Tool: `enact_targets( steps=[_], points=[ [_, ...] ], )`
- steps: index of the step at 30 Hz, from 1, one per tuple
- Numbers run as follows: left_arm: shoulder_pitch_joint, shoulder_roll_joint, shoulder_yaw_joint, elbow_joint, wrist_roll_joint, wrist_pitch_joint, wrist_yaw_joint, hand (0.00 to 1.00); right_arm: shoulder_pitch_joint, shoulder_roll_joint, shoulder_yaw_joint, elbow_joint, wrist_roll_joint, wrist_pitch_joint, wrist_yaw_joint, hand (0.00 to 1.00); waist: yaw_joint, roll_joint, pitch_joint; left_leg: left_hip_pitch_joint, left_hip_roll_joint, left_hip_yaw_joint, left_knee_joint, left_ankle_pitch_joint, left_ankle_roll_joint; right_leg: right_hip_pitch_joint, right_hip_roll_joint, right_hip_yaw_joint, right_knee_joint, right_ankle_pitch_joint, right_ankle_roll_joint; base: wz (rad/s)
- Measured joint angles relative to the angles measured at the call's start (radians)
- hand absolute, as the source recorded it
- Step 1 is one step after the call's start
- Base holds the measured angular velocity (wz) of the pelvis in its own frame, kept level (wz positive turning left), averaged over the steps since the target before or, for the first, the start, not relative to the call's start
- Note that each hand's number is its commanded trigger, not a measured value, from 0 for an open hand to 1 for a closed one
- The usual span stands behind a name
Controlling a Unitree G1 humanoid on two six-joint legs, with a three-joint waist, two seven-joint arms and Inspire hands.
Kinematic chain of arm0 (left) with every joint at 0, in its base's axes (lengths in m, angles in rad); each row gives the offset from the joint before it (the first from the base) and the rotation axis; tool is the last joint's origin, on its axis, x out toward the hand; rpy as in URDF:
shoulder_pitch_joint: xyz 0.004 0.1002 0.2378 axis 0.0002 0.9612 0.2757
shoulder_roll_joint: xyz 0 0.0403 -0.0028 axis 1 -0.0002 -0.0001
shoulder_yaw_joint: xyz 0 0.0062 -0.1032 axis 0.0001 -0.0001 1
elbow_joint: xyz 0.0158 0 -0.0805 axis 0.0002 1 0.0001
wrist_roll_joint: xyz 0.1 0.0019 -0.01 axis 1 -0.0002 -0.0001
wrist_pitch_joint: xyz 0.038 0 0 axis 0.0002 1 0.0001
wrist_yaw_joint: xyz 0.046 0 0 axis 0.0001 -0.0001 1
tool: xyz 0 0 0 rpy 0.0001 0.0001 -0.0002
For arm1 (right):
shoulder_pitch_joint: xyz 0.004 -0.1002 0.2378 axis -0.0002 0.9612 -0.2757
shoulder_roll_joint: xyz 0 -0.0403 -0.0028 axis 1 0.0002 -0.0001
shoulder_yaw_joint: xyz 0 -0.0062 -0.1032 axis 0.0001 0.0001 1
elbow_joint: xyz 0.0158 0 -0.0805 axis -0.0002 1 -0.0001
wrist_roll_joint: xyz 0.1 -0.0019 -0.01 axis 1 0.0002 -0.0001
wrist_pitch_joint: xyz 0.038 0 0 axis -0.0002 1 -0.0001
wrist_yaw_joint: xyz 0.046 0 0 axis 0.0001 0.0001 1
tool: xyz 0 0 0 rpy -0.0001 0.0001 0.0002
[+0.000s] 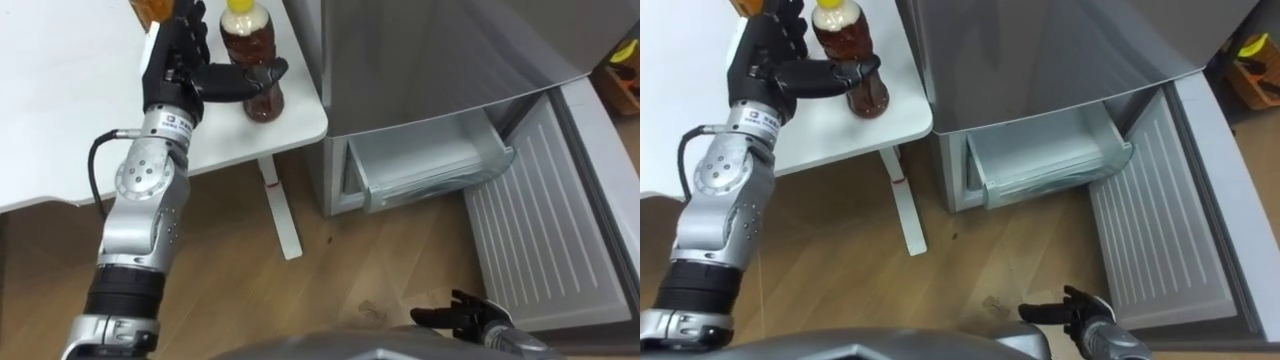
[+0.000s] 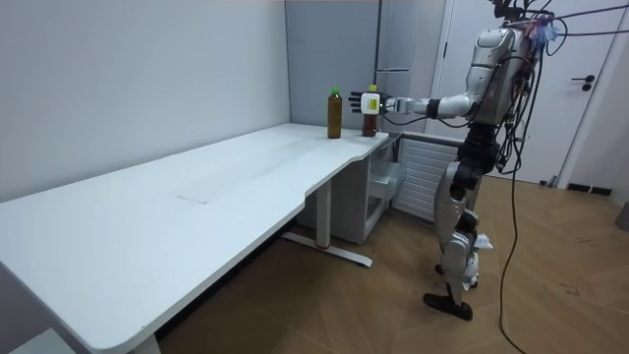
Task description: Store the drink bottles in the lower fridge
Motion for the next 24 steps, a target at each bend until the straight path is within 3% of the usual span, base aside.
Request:
enact_targets(
  steps=[14, 17, 24],
  points=[
    [0.000, 0.007, -0.020, 0.010, -0.049, 0.027, -0.081, 1.00, -0.002, 0.000, 0.022, -0.005, -0.002, -0.001, -0.041, 0.00, -0.001, 0.000, -0.0002, 0.001, 0.001, -0.001, 0.000, 0.000, 0.000, 0.002, 0.000, -0.001, 0.000, 0.000, 0.000, 0.00],
    [0.000, 0.012, -0.029, 0.011, -0.049, 0.053, -0.096, 1.00, 0.001, 0.000, 0.022, -0.014, -0.002, -0.001, -0.050, 0.00, -0.001, -0.001, 0.0003, 0.000, 0.001, -0.002, 0.000, 0.000, 0.000, 0.001, 0.001, -0.001, 0.000, 0.000, 0.000, 0.00],
    [0.000, 0.014, -0.053, 0.012, -0.049, 0.056, -0.129, 1.00, 0.003, -0.001, 0.034, -0.037, -0.007, 0.000, -0.060, 0.00, -0.018, -0.001, 0.0004, 0.000, 0.001, -0.004, 0.001, 0.000, 0.000, 0.002, 0.001, 0.000, 0.000, 0.000, 0.000, 0.00]
  ],
)
